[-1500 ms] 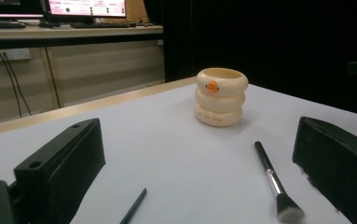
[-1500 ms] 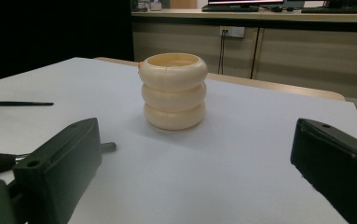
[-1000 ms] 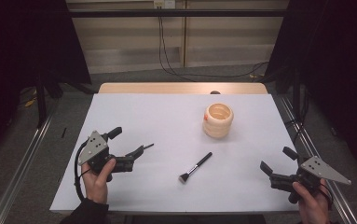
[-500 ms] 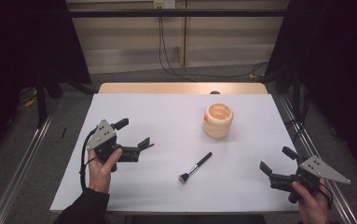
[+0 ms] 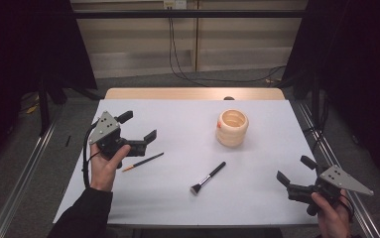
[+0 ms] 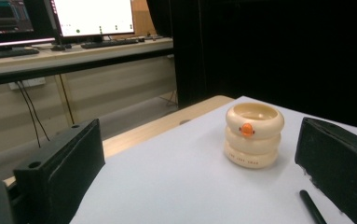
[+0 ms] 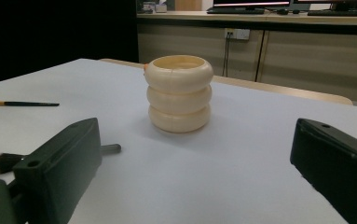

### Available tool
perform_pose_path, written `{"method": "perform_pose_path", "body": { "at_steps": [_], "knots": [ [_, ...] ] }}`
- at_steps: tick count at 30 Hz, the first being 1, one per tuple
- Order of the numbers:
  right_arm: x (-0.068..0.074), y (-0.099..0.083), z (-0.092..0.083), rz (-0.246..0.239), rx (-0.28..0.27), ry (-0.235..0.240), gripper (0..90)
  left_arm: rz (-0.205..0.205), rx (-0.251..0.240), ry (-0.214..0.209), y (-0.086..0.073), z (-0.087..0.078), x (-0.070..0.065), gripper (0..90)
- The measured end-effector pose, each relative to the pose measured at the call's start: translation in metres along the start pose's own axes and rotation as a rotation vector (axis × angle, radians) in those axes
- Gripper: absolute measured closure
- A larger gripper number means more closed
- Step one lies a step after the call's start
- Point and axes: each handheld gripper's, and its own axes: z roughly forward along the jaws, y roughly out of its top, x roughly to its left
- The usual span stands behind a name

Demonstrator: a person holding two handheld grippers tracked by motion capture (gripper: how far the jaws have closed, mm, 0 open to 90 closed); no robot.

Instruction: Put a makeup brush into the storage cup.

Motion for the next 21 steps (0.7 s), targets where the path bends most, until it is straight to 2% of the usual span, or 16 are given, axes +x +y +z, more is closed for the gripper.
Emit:
{"method": "perform_pose_path", "body": {
  "at_steps": [3,6,11,15,17,19,21],
  "knots": [
    [0.0,0.0,0.001,0.002,0.0,-0.003,1.7,-0.007,-0.005,0.015,-0.001,0.003,0.005,1.2],
    [0.001,0.0,0.001,-0.024,0.009,0.006,1.7,-0.017,-0.003,0.021,0.0,0.007,0.01,1.1],
    [0.001,0.0,0.001,-0.018,0.006,0.004,1.7,0.018,0.006,0.019,0.009,0.014,0.014,1.2],
    [0.0,0.0,0.001,-0.025,0.005,0.009,1.8,0.042,0.029,0.01,0.014,0.018,0.021,1.2],
    [0.001,0.0,0.001,-0.025,0.008,0.01,1.8,0.05,0.058,0.005,0.015,0.018,0.024,1.2],
    [0.0,-0.001,0.001,-0.021,0.009,0.006,1.8,0.042,0.082,-0.005,0.014,0.02,0.024,1.3],
    [0.0,-0.001,0.001,-0.018,0.013,0.005,1.7,0.049,0.113,0.018,0.013,0.021,0.024,1.1]
  ]
}}
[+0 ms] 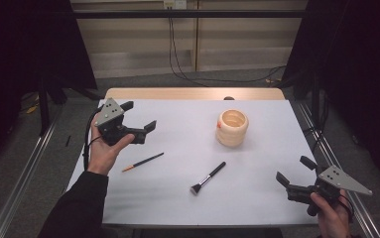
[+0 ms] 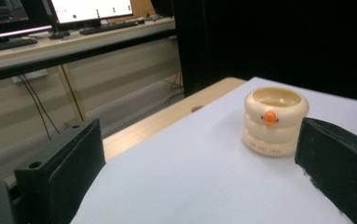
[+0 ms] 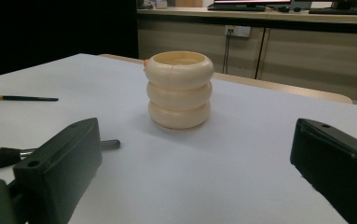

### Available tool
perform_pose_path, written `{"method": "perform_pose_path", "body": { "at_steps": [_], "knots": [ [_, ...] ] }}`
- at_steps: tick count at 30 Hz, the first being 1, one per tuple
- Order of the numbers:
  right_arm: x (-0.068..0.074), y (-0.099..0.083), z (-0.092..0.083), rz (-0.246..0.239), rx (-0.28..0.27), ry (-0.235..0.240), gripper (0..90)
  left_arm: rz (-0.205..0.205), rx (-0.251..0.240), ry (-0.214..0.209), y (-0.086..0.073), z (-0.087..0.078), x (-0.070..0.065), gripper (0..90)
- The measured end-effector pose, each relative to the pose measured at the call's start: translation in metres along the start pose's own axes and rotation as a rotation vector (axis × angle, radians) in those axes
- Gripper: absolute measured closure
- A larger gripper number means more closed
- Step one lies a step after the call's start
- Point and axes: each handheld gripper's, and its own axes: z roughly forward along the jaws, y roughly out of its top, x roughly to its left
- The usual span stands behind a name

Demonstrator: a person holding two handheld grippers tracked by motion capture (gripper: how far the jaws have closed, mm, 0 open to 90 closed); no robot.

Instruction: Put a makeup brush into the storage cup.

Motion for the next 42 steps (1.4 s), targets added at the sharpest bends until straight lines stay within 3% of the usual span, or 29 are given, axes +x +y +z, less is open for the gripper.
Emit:
{"method": "perform_pose_path", "body": {
  "at_steps": [1,3,5,15,18,21,27,30,36,37,41,42],
  "knots": [
    [0.0,0.0,0.0,-0.001,0.001,-0.006,1.8,0.012,0.019,0.006,0.0,-0.001,0.001,1.1],
    [0.0,0.0,0.0,-0.001,-0.001,-0.004,1.8,-0.013,0.039,-0.002,-0.001,0.001,0.001,0.8],
    [0.001,0.0,0.0,0.002,0.0,-0.001,1.8,0.007,0.079,0.004,-0.001,0.001,0.002,1.4],
    [0.0,0.0,0.0,-0.007,-0.005,0.002,1.8,-0.009,0.27,-0.051,0.004,0.006,0.006,5.7],
    [0.001,0.0,0.0,-0.01,-0.002,0.007,1.7,-0.028,0.319,-0.062,0.001,0.009,0.008,5.7],
    [0.003,0.001,0.001,-0.028,0.004,0.016,1.7,-0.038,0.406,-0.065,-0.004,0.013,0.01,6.0],
    [0.002,0.001,0.0,-0.017,-0.002,0.015,1.7,-0.021,0.503,-0.084,-0.01,0.018,0.011,7.1],
    [0.002,0.001,0.001,-0.028,-0.002,0.016,1.7,-0.023,0.576,-0.125,-0.014,0.021,0.012,9.1],
    [0.003,0.001,0.0,-0.029,-0.002,0.002,1.7,-0.01,0.708,-0.164,-0.021,0.028,0.013,9.9],
    [0.003,0.001,0.0,-0.029,-0.002,0.003,1.7,0.001,0.708,-0.153,-0.023,0.029,0.012,10.1],
    [0.002,0.001,0.0,-0.035,0.002,0.003,1.8,0.023,0.764,-0.185,-0.027,0.031,0.013,5.8],
    [0.002,0.001,0.0,-0.037,0.003,-0.003,1.8,0.009,0.759,-0.184,-0.028,0.031,0.012,6.7]
  ]
}}
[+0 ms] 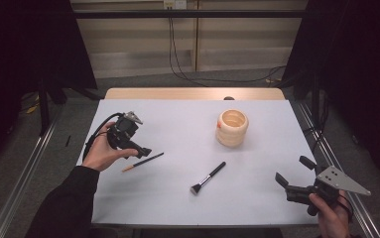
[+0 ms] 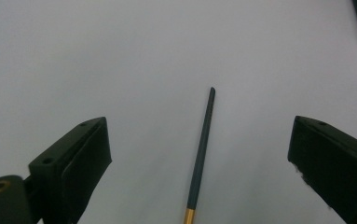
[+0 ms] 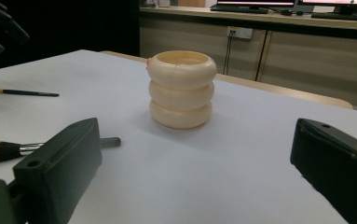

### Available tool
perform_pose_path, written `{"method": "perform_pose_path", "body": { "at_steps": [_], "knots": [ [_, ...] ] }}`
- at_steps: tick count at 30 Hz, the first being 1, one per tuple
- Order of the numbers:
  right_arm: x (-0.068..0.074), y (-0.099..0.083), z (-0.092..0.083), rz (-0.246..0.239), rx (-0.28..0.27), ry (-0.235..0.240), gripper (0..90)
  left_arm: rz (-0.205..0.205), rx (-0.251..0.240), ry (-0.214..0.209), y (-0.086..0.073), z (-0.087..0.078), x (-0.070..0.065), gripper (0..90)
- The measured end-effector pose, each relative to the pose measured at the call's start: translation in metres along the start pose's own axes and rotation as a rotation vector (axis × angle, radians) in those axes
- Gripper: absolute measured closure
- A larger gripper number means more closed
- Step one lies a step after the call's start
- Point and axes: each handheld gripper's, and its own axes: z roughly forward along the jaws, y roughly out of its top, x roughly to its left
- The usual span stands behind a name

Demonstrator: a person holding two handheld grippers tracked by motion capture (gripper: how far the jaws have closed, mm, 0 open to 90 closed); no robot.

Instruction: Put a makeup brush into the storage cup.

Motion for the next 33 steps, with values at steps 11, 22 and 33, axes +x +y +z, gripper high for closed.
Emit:
{"method": "perform_pose_path", "body": {
  "at_steps": [11,22,33],
  "knots": [
    [0.0,0.0,0.0,0.002,-0.004,-0.003,1.8,0.068,0.133,-0.03,-0.012,0.015,0.009,16.1],
    [0.0,0.0,0.0,-0.003,-0.005,-0.001,1.8,0.092,0.215,-0.096,-0.025,0.029,0.009,41.3],
    [0.0,0.0,0.001,-0.003,0.001,0.0,1.8,0.109,0.34,-0.098,-0.027,0.044,0.004,58.5]
  ]
}}
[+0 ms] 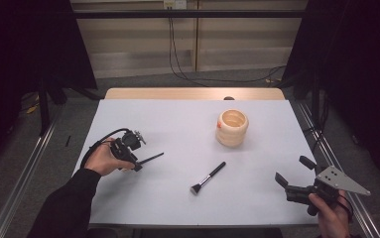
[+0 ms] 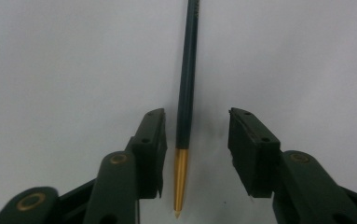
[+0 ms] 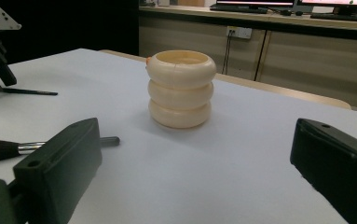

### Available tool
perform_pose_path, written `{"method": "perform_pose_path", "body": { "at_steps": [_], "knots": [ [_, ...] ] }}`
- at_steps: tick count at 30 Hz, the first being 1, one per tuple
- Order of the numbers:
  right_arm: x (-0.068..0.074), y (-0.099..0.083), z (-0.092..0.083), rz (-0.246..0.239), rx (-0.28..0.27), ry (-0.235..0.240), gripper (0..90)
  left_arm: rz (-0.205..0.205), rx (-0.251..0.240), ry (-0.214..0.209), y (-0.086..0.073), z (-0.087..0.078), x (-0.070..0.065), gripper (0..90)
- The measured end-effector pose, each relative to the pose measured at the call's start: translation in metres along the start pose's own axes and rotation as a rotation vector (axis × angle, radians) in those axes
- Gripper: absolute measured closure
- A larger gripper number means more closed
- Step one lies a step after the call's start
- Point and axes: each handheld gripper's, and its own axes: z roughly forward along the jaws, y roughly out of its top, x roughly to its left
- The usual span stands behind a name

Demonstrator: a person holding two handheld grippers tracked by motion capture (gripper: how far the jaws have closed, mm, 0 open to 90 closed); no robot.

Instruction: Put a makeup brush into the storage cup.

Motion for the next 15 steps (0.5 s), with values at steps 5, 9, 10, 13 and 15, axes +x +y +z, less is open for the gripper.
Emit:
{"method": "perform_pose_path", "body": {
  "at_steps": [5,9,10,13,15],
  "knots": [
    [-0.0002,-0.0001,0.0001,-0.002,0.001,-0.001,1.8,0.019,0.021,0.01,0.0014,0.0041,0.0001,65.4],
    [0.0,0.0002,-0.0002,-0.001,0.0,0.008,1.8,-0.001,0.023,-0.001,0.0017,0.0049,0.0006,68.6],
    [0.0001,0.0002,-0.0003,-0.001,0.001,0.012,1.8,-0.003,0.014,0.014,0.0019,0.0061,-0.0004,69.6],
    [0.0007,0.0,0.0001,-0.001,0.002,0.006,1.8,0.014,0.036,0.006,0.0037,0.0055,-0.001,73.8],
    [0.0006,-0.0001,0.0,-0.008,0.001,0.007,1.8,0.007,0.034,0.01,0.004,0.0059,-0.0021,77.7]
  ]
}}
